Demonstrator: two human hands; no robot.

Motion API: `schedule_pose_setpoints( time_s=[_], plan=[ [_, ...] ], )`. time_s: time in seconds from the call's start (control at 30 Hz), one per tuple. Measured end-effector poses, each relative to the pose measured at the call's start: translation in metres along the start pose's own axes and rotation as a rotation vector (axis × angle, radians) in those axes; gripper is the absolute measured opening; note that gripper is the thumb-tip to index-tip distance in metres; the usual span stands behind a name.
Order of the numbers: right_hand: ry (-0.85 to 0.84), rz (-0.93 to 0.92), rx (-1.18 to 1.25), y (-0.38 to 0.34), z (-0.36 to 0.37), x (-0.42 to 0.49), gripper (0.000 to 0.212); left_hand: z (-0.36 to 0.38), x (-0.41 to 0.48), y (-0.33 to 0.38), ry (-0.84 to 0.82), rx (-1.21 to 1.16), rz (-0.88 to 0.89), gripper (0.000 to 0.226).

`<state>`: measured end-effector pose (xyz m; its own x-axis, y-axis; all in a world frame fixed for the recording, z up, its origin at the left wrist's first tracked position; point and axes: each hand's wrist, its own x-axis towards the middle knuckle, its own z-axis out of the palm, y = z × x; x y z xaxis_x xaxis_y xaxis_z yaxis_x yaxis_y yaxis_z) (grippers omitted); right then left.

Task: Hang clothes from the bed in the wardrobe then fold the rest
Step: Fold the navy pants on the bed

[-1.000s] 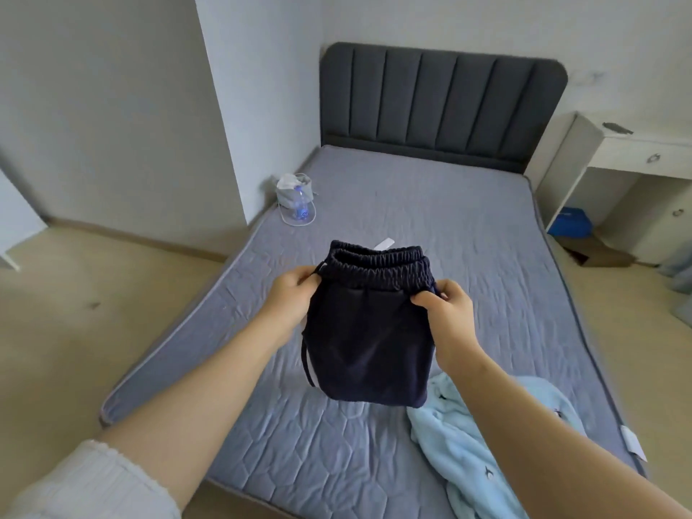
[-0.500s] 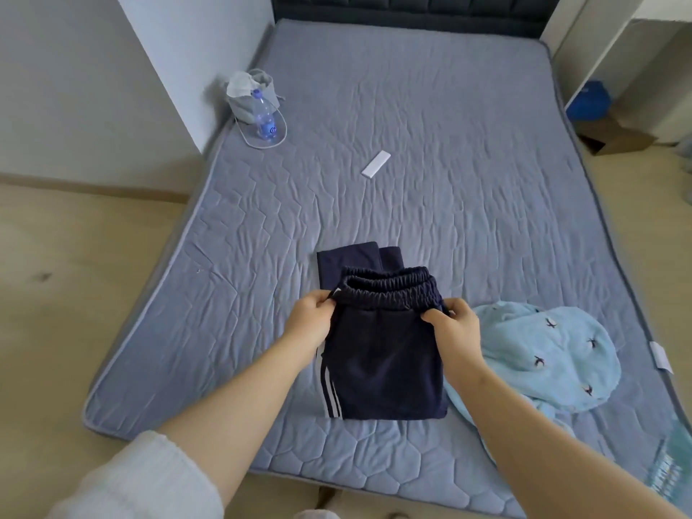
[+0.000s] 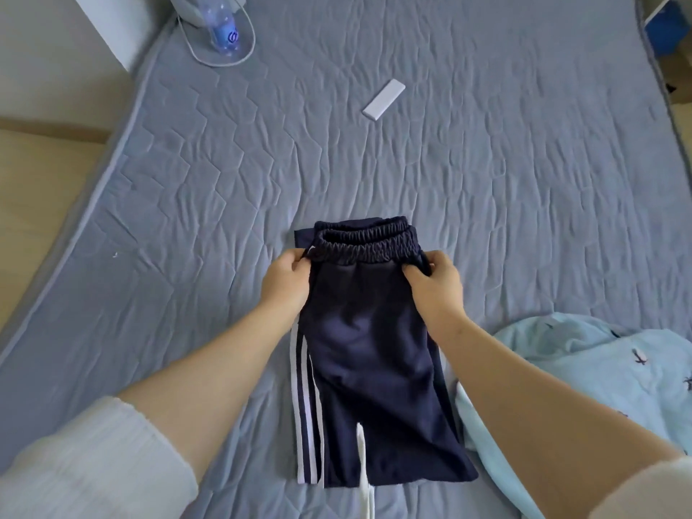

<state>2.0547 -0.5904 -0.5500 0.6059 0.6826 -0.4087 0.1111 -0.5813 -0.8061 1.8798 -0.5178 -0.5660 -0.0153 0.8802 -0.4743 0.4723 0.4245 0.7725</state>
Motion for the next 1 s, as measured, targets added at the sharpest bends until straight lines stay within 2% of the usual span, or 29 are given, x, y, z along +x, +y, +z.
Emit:
schedule_pose_setpoints(
  time_s=[0.2, 0.27, 0.33, 0.47, 0.57, 0.7, 0.8, 0.9, 1.0],
  plan=[
    [-0.107, 0.034, -0.151, 0.074, 0.055, 0.093, 0.015, 0.057, 0.092, -0.065, -0.017, 0.012, -0.113, 0.007],
    [-0.112, 0.058, -0.156, 0.091, 0.071, 0.112, 0.012, 0.07, 0.112, -0.078, -0.026, 0.023, -0.147, 0.014],
    [-0.111, 0.106, -0.091, 0.102, 0.083, 0.123, 0.012, 0.077, 0.125, -0.087, -0.031, 0.006, -0.175, 0.021],
    [-0.121, 0.146, 0.068, 0.107, 0.087, 0.128, 0.01, 0.073, 0.129, -0.096, 0.01, -0.107, -0.134, 0.018],
    [-0.031, 0.049, 0.048, 0.1, 0.076, 0.124, 0.015, 0.07, 0.12, -0.094, 0.074, -0.141, -0.025, 0.019],
    [0.178, 0.01, 0.071, 0.094, 0.049, 0.119, 0.019, 0.087, 0.109, -0.074, 0.007, -0.234, 0.054, 0.025],
    [0.145, 0.028, -0.005, 0.101, 0.041, 0.12, 0.007, 0.103, 0.114, -0.072, -0.007, -0.142, 0.018, 0.028],
    [0.046, 0.161, -0.186, 0.114, 0.044, 0.122, 0.052, 0.116, 0.113, -0.092, 0.049, 0.148, -0.156, 0.045],
    [0.023, 0.129, -0.291, 0.131, 0.044, 0.1, 0.067, 0.119, 0.088, -0.111, 0.045, 0.187, -0.173, 0.06]
  ],
)
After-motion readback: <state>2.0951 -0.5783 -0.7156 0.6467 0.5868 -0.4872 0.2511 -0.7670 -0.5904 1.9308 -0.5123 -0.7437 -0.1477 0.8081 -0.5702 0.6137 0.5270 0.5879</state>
